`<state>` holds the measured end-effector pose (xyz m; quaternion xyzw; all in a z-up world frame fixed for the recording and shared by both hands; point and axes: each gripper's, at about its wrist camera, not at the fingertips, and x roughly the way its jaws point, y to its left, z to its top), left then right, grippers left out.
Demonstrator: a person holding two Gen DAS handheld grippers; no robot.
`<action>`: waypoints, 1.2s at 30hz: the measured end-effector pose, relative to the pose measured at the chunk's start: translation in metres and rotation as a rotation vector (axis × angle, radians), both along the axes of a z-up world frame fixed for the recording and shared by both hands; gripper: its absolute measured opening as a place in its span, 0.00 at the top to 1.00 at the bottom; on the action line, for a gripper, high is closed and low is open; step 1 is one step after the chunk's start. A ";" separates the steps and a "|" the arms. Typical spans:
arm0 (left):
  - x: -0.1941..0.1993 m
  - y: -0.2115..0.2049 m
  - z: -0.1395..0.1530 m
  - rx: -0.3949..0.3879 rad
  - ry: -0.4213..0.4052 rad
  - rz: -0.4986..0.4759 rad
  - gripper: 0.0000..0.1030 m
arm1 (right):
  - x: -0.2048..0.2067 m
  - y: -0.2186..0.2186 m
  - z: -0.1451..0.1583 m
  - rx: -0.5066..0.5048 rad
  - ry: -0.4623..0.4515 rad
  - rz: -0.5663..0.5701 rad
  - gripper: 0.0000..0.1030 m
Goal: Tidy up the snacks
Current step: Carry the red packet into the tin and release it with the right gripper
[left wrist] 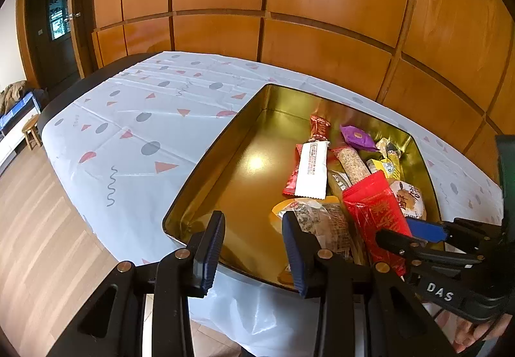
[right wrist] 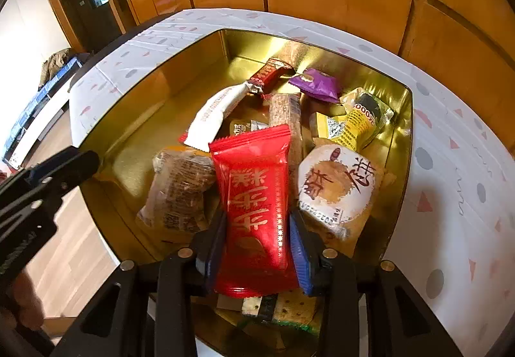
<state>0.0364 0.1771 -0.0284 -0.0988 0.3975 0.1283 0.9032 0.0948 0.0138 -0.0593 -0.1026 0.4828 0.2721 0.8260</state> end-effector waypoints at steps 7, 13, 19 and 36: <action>0.002 0.000 -0.001 -0.007 0.003 0.004 0.64 | -0.003 -0.006 0.013 0.035 -0.015 -0.007 0.64; 0.001 -0.003 0.002 0.001 -0.001 -0.007 0.64 | -0.002 0.001 0.005 -0.009 -0.026 0.015 0.88; 0.000 -0.005 0.004 0.002 0.000 -0.013 0.64 | -0.001 0.001 0.003 -0.015 -0.042 -0.003 0.88; -0.005 -0.011 0.012 0.015 -0.017 -0.028 0.64 | -0.006 0.007 0.003 -0.017 -0.043 0.015 0.56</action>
